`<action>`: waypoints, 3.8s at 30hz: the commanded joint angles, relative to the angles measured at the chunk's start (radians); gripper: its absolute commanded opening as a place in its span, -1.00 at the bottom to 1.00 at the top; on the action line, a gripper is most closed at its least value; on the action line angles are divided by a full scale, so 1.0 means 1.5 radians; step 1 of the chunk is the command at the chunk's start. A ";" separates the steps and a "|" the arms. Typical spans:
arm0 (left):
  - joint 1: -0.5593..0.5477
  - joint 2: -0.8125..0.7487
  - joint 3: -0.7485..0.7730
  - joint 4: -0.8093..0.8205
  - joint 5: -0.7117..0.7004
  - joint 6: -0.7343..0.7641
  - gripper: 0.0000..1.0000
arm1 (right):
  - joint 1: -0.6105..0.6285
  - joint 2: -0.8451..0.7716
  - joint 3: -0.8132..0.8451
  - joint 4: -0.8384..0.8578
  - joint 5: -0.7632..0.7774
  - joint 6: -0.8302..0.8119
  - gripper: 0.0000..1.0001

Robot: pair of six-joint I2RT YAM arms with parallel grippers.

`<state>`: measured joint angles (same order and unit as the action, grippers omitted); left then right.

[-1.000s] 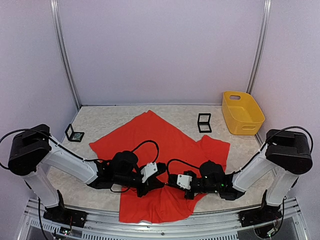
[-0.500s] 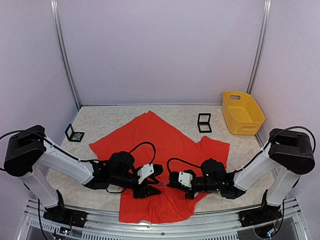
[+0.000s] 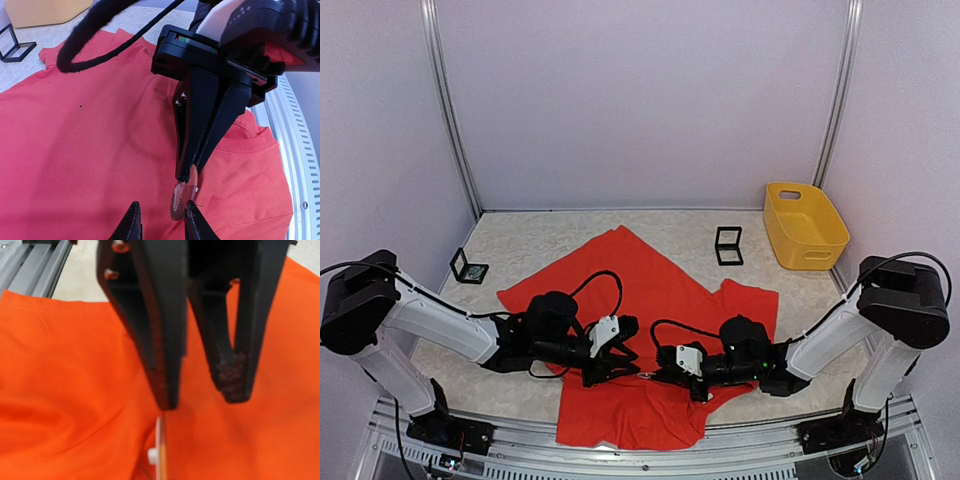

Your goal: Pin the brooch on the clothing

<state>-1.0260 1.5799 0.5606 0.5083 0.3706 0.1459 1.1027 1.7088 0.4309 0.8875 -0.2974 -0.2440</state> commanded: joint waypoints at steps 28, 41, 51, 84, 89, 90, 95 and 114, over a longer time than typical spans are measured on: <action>-0.019 0.039 0.007 0.016 -0.014 0.046 -0.80 | -0.022 -0.023 0.031 -0.028 -0.048 0.003 -1.00; -0.021 0.001 -0.002 0.024 -0.014 0.026 -1.00 | -0.033 -0.048 0.011 -0.088 -0.078 0.020 -0.55; -0.023 -0.041 0.007 -0.013 0.009 0.034 -1.00 | -0.058 0.034 0.000 -0.064 -0.077 0.069 -0.83; -0.027 -0.063 -0.014 0.001 0.001 0.026 -1.00 | -0.065 0.014 0.031 0.055 -0.175 0.161 0.31; -0.028 -0.064 -0.012 -0.009 -0.003 0.025 -1.00 | -0.060 0.026 0.057 0.059 -0.184 0.191 0.22; -0.028 -0.065 -0.011 -0.010 -0.004 0.026 -1.00 | -0.058 0.029 0.059 0.060 -0.185 0.192 0.19; -0.028 -0.072 -0.009 -0.017 -0.009 0.030 -1.00 | -0.058 0.036 0.073 0.036 -0.171 0.195 -0.27; -0.044 -0.056 0.009 -0.045 -0.023 0.045 -1.00 | -0.080 0.027 0.112 -0.010 -0.106 0.312 -0.63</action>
<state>-1.0645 1.4887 0.5484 0.4412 0.2947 0.1928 1.0088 1.7535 0.5640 0.8627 -0.5056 0.1463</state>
